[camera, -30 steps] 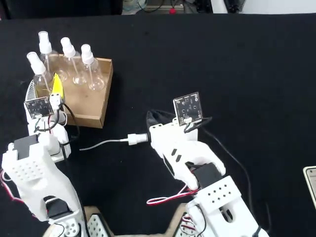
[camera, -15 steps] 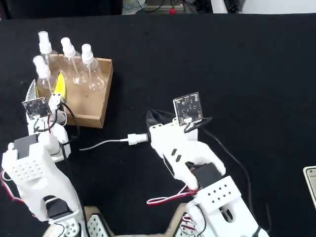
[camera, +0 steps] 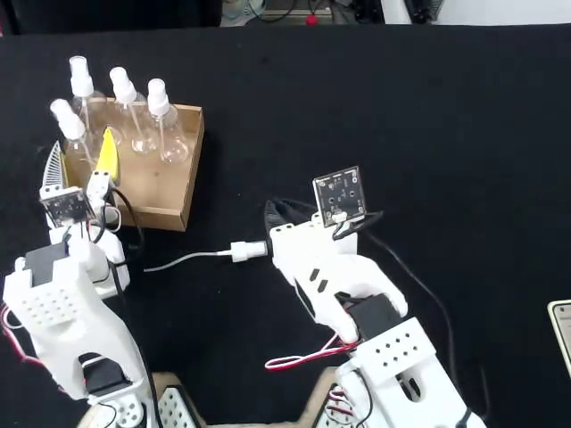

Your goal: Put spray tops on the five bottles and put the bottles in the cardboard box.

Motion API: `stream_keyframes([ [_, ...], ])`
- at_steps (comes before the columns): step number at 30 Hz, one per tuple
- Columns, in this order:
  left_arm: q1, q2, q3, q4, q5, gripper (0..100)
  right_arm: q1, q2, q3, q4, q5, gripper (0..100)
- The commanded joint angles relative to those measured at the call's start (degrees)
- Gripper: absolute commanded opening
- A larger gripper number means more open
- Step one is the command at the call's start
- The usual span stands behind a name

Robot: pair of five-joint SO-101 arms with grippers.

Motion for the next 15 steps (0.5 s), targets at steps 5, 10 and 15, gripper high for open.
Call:
stream_keyframes([
  [5,0.04,-0.97,0.66,-2.02,0.35,29,-0.44,-1.27,-0.4,-1.76,0.26,1.8],
  [10,0.4,-0.97,2.24,-2.2,0.26,29,-0.44,-1.27,-0.4,-1.76,0.26,1.8],
  [15,0.04,-0.97,2.42,-2.29,0.62,29,-0.44,-1.27,-0.4,-1.76,0.26,1.8],
])
